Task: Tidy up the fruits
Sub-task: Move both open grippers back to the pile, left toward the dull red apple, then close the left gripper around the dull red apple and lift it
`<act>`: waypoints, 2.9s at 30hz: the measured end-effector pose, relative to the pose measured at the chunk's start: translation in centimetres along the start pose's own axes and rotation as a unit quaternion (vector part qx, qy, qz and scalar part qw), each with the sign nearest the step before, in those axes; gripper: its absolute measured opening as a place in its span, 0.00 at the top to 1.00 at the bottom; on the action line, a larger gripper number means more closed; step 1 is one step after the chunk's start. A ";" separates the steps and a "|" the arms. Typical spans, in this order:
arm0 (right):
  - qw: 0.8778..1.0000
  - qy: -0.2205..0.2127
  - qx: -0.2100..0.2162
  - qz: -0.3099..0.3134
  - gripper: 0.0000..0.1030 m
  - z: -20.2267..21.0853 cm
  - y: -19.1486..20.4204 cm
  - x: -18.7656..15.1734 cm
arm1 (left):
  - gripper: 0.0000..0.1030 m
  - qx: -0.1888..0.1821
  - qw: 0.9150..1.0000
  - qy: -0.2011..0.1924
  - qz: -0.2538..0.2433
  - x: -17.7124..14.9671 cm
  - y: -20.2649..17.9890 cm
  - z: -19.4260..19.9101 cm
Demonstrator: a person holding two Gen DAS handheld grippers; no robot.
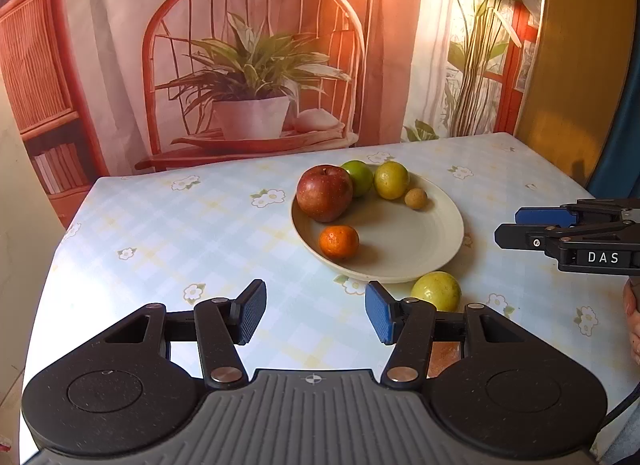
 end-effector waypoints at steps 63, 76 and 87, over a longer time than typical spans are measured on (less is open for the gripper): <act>0.995 0.052 0.057 0.062 0.54 1.9 3.9 -3.8 | 0.43 -0.108 0.984 0.067 0.124 -4.0 -0.2 -3.6; 0.973 0.079 0.103 0.192 0.54 1.5 8.6 -4.6 | 0.47 -0.143 0.972 0.074 0.171 -4.4 -0.1 -4.4; 0.958 0.100 0.121 0.240 0.54 0.7 10.7 -5.6 | 0.48 -0.158 0.967 0.076 0.186 -4.4 -0.2 -4.9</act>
Point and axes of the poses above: each gripper's, at about its wrist camera, not at the fingertips, and z roughly against the way its jaws point, y to its left, x to its top, the point moved 10 cm from there along -z, roughly the way its jaws point, and after that the axes turned 10 degrees about -x, right-handed, at the moved point
